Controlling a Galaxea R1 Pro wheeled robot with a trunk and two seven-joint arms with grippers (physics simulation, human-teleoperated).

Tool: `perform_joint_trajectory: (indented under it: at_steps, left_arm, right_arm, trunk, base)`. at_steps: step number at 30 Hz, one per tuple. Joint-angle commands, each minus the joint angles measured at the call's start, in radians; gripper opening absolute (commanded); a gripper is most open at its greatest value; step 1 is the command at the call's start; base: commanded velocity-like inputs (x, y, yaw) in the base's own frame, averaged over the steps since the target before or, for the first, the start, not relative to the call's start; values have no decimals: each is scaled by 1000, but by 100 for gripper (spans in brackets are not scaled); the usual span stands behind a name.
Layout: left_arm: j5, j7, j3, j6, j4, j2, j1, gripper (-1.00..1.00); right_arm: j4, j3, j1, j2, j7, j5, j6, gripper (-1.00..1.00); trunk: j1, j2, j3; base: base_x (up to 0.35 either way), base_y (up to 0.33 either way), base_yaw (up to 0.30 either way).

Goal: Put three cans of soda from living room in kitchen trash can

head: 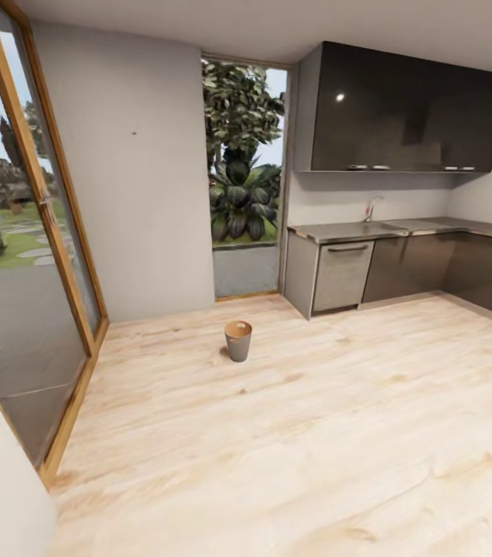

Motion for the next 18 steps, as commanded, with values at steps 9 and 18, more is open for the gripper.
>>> perform_joint_trajectory:
  at_steps: [9,18]
  left_arm:
    - [0,0,0,0,0,-1,0,100]
    - [0,0,0,0,0,-1,0,100]
  right_arm:
    - [0,-1,0,1,0,0,0,100]
    - [0,-1,0,0,0,0,0,100]
  trunk:
    - [0,0,-2]
    - [0,0,-5]
  base:
    - [343,0,49]
    - [343,0,151]
